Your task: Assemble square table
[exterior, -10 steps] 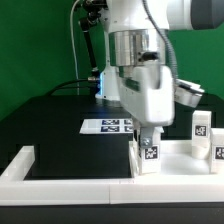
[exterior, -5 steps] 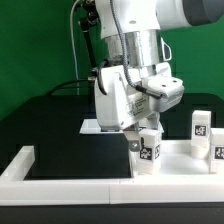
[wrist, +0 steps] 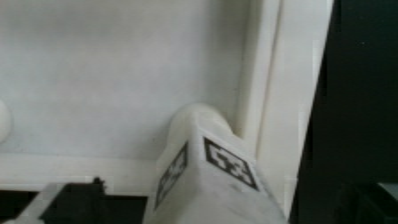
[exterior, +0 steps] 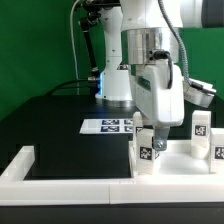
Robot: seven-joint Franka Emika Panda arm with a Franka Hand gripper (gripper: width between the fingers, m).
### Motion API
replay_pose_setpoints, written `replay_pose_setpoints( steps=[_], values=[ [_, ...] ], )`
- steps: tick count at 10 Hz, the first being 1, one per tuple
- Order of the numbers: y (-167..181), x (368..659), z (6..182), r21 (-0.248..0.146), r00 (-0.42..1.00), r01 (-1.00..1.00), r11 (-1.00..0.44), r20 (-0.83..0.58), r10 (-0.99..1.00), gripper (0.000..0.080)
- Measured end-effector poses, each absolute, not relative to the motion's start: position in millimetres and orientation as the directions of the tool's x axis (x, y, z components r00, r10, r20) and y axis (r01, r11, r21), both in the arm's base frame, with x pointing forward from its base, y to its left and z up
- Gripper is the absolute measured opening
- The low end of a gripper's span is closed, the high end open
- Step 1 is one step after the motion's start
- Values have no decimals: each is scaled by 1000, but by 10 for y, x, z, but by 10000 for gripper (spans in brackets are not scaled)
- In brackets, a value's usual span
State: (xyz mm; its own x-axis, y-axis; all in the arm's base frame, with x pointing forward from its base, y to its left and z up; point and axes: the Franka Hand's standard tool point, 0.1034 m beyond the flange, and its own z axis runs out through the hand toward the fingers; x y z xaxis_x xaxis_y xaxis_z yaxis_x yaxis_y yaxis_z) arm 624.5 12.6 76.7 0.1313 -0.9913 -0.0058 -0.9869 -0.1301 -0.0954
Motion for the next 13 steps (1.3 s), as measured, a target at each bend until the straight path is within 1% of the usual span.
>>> replay_pose_setpoints(
  steps=[2, 3, 4, 5, 6, 7, 8, 9, 12, 13],
  values=[
    [113, 6250, 768, -97, 288, -953, -288, 15, -958, 649],
    [81, 6273, 772, -103, 490, -864, -494, 59, -870, 649],
    [86, 6271, 764, -86, 620, -776, -625, 82, -780, 649],
    [89, 6267, 755, -77, 657, -745, -663, 88, -749, 649],
    [81, 6268, 756, -77, 656, -746, -662, 88, -750, 516],
    [81, 6268, 756, -79, 644, -756, -650, 87, -760, 516],
    [82, 6267, 754, -82, 619, -777, -625, 83, -781, 378],
    [66, 6254, 746, -82, 570, -814, -575, 76, -818, 290],
    [54, 6247, 744, -96, 368, -924, -371, 51, -929, 290],
    [43, 6240, 745, -97, 216, -971, -217, 19, -976, 290]
  ],
)
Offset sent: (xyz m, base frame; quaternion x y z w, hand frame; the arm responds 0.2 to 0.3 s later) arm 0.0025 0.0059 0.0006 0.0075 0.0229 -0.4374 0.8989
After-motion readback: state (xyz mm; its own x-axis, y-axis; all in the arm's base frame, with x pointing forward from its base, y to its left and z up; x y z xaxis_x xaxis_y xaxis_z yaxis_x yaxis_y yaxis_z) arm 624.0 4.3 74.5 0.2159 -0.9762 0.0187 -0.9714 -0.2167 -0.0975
